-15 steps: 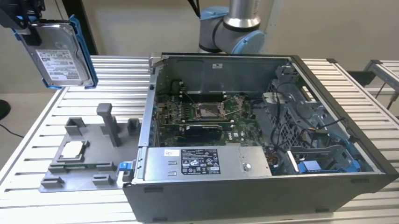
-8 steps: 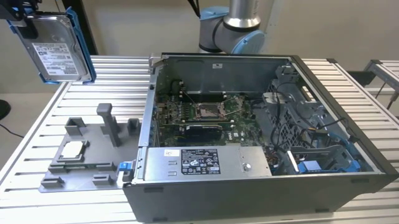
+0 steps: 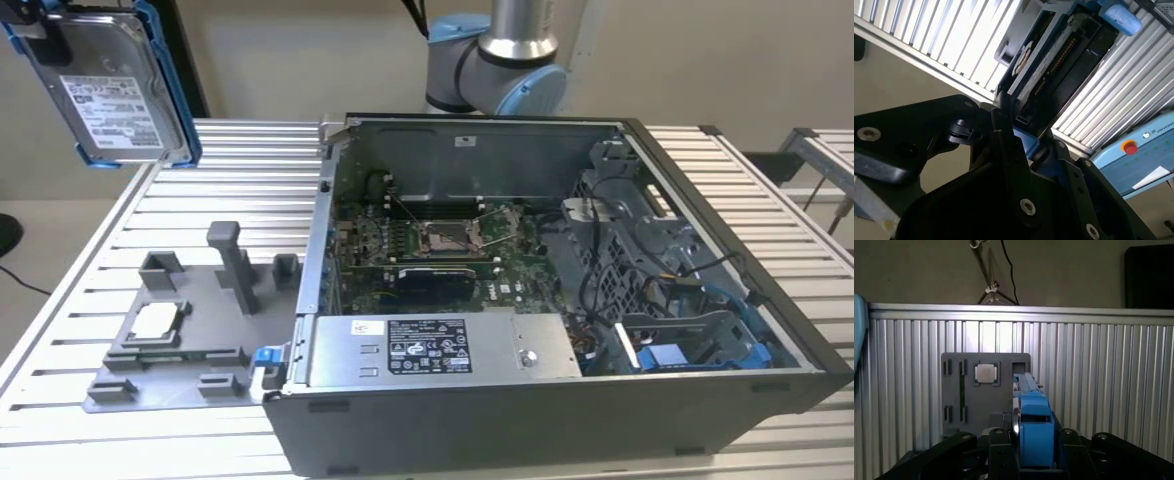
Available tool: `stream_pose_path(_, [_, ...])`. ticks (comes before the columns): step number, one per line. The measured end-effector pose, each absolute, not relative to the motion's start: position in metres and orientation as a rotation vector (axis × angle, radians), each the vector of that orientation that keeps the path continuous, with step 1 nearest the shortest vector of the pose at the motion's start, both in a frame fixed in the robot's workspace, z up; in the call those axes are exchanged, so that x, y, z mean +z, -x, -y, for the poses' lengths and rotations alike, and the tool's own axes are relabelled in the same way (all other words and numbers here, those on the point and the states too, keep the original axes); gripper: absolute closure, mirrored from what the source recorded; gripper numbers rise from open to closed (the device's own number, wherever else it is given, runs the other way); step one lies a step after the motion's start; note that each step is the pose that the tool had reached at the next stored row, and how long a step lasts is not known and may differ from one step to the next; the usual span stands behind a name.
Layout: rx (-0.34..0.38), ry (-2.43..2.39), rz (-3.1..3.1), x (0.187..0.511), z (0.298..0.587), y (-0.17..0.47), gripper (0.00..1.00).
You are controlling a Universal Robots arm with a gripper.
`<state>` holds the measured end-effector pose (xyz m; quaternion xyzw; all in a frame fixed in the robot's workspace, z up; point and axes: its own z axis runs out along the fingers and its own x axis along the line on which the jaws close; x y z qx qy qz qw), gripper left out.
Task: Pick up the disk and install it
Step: 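Pick up the disk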
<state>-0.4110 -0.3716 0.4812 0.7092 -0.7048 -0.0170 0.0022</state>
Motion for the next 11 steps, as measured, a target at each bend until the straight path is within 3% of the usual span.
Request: stream_pose_path(11, [-0.053, -2.225, 2.211, 0.495, 0.372, 0.411, 1.0])
